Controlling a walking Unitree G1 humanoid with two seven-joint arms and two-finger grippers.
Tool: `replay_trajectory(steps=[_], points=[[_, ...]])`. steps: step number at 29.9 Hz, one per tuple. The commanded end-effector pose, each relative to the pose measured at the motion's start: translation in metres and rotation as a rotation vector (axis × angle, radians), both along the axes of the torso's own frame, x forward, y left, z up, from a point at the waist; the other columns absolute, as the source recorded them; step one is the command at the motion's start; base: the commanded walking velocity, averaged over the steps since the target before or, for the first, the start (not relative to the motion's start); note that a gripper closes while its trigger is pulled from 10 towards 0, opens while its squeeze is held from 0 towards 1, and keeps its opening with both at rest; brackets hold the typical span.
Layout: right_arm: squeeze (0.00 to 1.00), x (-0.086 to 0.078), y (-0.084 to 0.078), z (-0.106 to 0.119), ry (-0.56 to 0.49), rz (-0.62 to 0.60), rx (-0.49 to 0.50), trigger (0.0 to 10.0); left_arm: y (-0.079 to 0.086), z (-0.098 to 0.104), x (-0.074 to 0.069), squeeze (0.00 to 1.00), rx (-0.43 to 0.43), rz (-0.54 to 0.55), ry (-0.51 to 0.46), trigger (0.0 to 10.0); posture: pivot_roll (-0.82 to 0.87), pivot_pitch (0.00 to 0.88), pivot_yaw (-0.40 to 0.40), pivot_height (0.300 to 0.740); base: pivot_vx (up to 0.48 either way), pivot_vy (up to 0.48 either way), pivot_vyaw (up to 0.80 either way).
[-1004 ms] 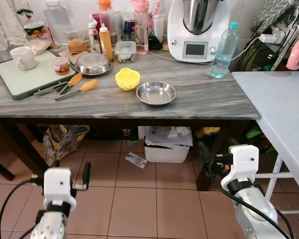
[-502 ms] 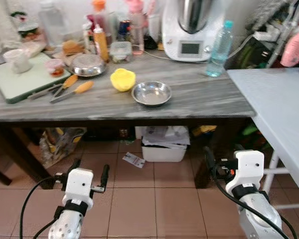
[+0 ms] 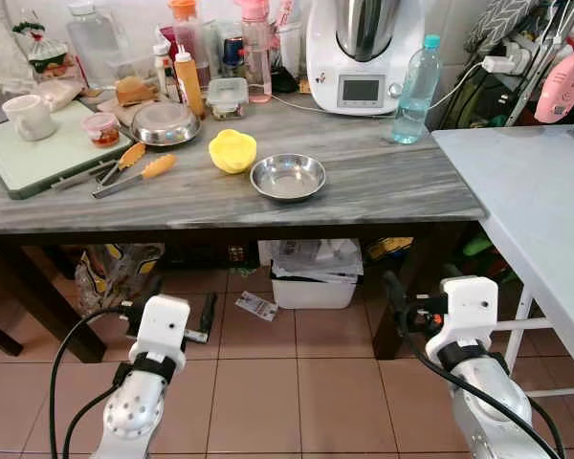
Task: Setting the table
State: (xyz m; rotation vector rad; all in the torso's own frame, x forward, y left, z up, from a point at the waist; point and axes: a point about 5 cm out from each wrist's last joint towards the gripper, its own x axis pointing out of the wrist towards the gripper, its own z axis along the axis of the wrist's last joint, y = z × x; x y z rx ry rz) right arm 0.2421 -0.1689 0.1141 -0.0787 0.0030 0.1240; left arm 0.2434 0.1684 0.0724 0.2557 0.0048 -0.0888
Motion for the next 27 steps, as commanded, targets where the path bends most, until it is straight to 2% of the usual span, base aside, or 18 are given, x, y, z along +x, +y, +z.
replay_trajectory(steps=[1, 4, 9, 18, 27], points=[[0.00, 0.003, -0.003, -0.003, 0.012, -0.002, -0.008, 10.0, -0.001, -0.002, 0.004, 0.00, 0.010, 0.016, 0.011, 10.0, -0.09, 0.000, 0.002, 0.740, 0.000, 0.000, 0.00], [0.00, 0.005, -0.006, -0.005, 0.025, -0.024, 0.029, 10.0, -0.003, 0.004, 0.011, 0.00, -0.002, 0.038, -0.007, 10.0, -0.08, 0.000, -0.004, 0.740, 0.000, 0.000, 0.00], [0.00, 0.008, -0.004, 0.001, 0.011, -0.014, 0.027, 10.0, -0.008, 0.015, 0.023, 0.00, -0.027, 0.043, -0.019, 10.0, -0.10, 0.000, -0.001, 0.740, 0.000, 0.000, 0.00], [0.00, 0.004, -0.006, -0.001, 0.015, -0.026, 0.033, 10.0, -0.007, 0.017, 0.026, 0.00, -0.016, 0.038, -0.017, 10.0, -0.10, 0.000, 0.008, 0.740, -0.228, 0.000, 0.00], [0.00, 0.008, -0.004, 0.000, 0.015, -0.018, 0.036, 10.0, -0.008, 0.017, 0.028, 0.00, -0.015, 0.048, -0.009, 10.0, -0.10, 0.000, 0.001, 0.740, -0.283, 0.000, 0.00]])
